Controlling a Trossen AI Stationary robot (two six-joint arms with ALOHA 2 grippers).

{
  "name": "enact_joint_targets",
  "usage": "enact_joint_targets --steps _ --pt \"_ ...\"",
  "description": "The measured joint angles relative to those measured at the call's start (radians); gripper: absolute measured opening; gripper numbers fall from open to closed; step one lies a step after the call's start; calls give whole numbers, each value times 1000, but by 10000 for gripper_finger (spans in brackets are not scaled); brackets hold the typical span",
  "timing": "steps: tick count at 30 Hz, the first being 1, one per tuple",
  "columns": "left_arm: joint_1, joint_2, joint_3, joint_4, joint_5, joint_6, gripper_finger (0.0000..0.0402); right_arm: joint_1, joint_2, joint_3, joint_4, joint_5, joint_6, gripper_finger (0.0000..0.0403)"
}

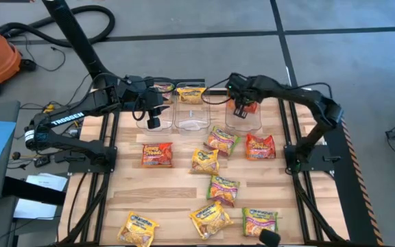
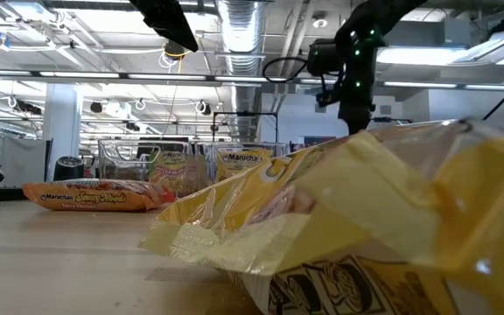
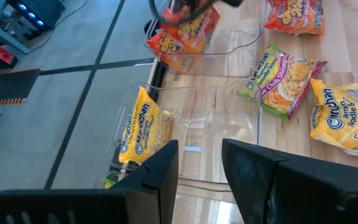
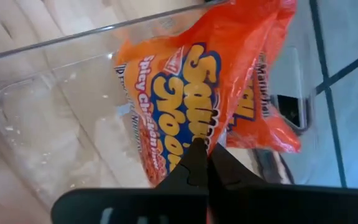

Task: Sort Maruchan noodles
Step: Put the orange noodle pack into the right transparent bin

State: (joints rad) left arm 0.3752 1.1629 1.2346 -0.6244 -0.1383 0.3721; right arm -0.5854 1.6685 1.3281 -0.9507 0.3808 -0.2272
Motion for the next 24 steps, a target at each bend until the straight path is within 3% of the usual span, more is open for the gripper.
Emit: enact_joint_targets --steps 11,24 --pt "0 0 0 -18 0 0 114 -12 121 0 49 70 -43 7" --pt "0 0 0 -22 0 2 114 -12 124 0 42 95 -87 92"
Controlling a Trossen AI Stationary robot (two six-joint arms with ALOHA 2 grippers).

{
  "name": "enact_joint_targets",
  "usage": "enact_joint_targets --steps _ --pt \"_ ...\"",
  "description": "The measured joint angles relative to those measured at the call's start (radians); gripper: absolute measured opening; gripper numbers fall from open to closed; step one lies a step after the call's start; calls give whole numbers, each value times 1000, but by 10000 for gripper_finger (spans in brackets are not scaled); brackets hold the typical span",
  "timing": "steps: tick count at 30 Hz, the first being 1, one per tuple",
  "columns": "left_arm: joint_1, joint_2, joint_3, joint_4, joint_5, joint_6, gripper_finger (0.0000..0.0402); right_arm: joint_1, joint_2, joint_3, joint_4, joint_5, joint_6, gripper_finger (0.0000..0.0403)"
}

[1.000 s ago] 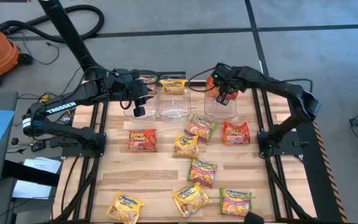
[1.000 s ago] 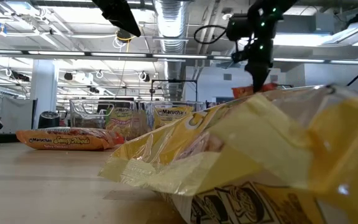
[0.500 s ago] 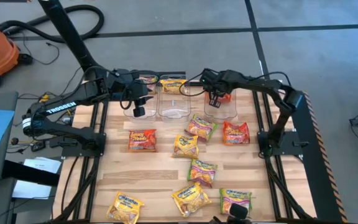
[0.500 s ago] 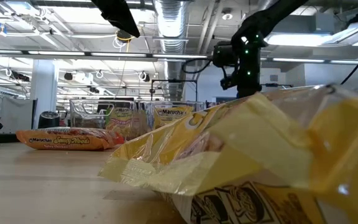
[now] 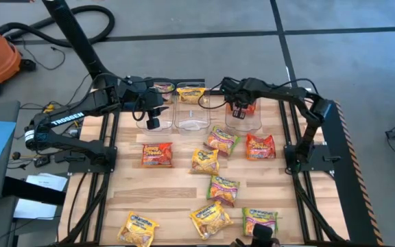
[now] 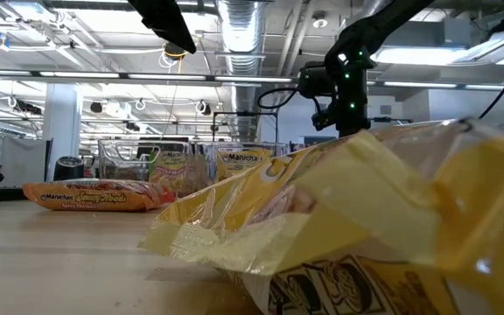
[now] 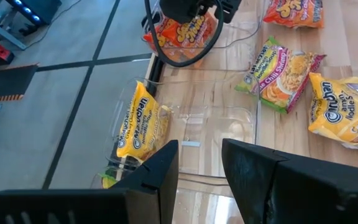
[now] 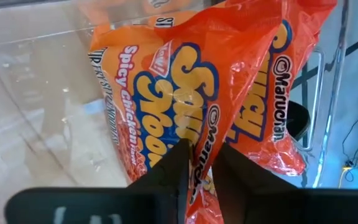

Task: Sort Maruchan noodles
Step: Put the orange noodle pack into the right transparent bin, then put the yellow noodle pack into the middle transparent bin

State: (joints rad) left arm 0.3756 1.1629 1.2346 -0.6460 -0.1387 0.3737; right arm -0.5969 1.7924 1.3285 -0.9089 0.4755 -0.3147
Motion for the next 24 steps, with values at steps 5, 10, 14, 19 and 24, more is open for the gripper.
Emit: enact_joint_targets --steps 5,10,14,19,24 --pt "0 0 0 0 0 14 114 9 -6 13 -37 1 45 118" --pt "0 0 0 0 0 6 114 35 -6 84 -133 2 75 145" --pt "0 0 0 5 0 7 114 68 -6 156 -215 1 121 160" --pt "0 0 0 26 -3 33 114 113 -6 233 -302 0 235 164" --pt "0 0 0 16 -58 52 116 168 -7 273 -364 -1 263 160"
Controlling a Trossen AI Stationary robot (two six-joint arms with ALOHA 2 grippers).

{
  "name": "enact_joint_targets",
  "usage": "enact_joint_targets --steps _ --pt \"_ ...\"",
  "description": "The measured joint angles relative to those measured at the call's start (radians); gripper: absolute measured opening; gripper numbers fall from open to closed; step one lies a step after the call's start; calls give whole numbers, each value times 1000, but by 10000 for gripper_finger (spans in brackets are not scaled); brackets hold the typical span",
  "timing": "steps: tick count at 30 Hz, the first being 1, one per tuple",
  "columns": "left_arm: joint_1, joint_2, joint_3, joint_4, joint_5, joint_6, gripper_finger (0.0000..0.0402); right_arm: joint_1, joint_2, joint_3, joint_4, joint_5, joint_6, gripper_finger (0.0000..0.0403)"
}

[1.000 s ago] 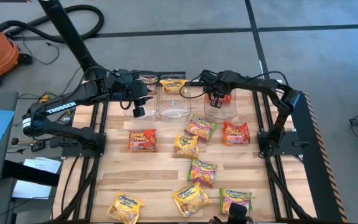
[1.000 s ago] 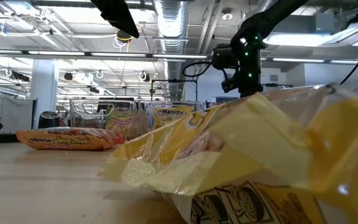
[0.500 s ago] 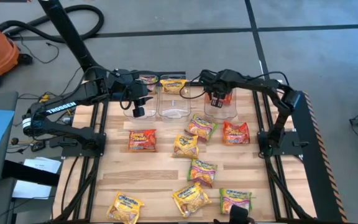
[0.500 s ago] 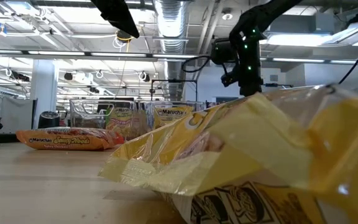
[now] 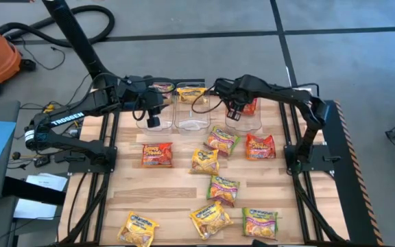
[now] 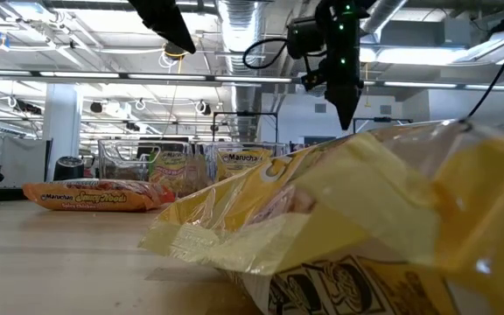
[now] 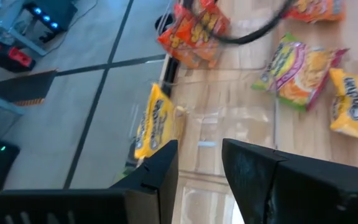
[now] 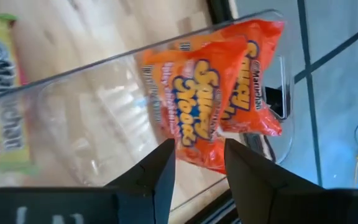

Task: Sort Maruchan noodles
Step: Put the yellow noodle pack into the middle transparent bin

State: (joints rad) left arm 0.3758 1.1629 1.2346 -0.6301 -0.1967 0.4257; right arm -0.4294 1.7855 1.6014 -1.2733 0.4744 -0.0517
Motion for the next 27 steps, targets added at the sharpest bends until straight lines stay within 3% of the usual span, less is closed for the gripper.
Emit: enact_joint_targets --steps 4,10,13,21,27 --pt "5 0 0 -10 -39 -1 128 45 0 9 -39 -2 25 160" --pt "6 0 0 10 -206 -20 171 107 0 55 -176 -2 119 160" --pt "6 0 0 61 -208 -69 192 135 0 99 -235 -2 182 160" --pt "-12 0 0 117 89 -285 201 214 -17 202 -294 -8 266 159" --pt "-78 2 0 91 137 -334 201 297 -101 223 -296 -8 322 159"
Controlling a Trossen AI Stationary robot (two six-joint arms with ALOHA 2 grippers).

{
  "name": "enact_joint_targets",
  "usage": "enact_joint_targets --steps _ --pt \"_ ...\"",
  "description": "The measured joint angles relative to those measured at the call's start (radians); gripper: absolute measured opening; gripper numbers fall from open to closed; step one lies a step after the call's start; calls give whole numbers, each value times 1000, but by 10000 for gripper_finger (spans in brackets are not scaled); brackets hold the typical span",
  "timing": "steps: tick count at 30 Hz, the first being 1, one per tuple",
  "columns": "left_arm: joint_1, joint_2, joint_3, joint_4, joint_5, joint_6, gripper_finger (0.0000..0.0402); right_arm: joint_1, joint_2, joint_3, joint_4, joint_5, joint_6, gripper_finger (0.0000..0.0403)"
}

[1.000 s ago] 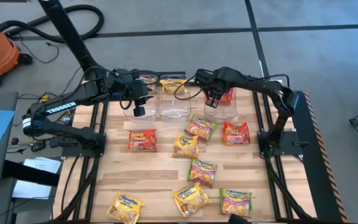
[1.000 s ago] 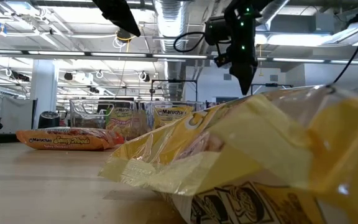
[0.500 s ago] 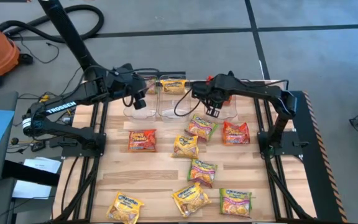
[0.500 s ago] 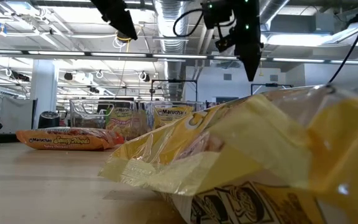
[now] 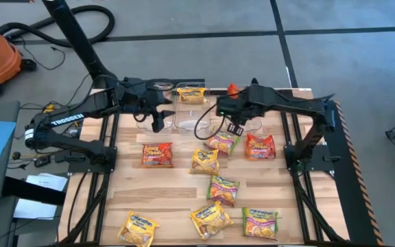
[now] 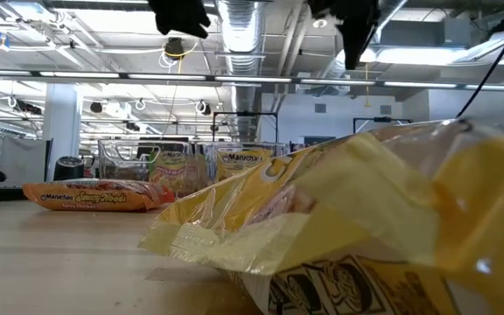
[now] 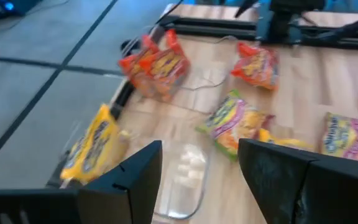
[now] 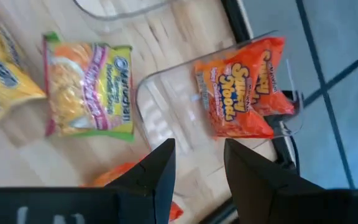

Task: Sort Maruchan noodles
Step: Put the yellow noodle pack into the middle transparent bin

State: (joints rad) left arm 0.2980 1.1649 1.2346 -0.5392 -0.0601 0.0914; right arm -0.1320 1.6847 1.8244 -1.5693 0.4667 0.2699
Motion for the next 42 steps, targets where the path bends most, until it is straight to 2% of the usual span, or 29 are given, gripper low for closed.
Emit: enact_joint_targets --steps 6,11,15,22,30,42 --pt "-61 58 1 72 9 36 201 65 -129 0 -5 3 142 159" --pt "-81 122 0 85 86 25 201 116 -212 0 -2 4 292 159" --pt "-106 174 0 94 91 1 201 173 -255 -15 4 7 385 159" --pt "-175 291 0 101 92 59 201 259 -270 -101 -2 54 395 159" --pt "-228 398 0 160 91 65 201 285 -257 -173 2 3 437 159" --pt "-287 516 0 221 78 61 201 310 -258 -227 0 -1 439 159"
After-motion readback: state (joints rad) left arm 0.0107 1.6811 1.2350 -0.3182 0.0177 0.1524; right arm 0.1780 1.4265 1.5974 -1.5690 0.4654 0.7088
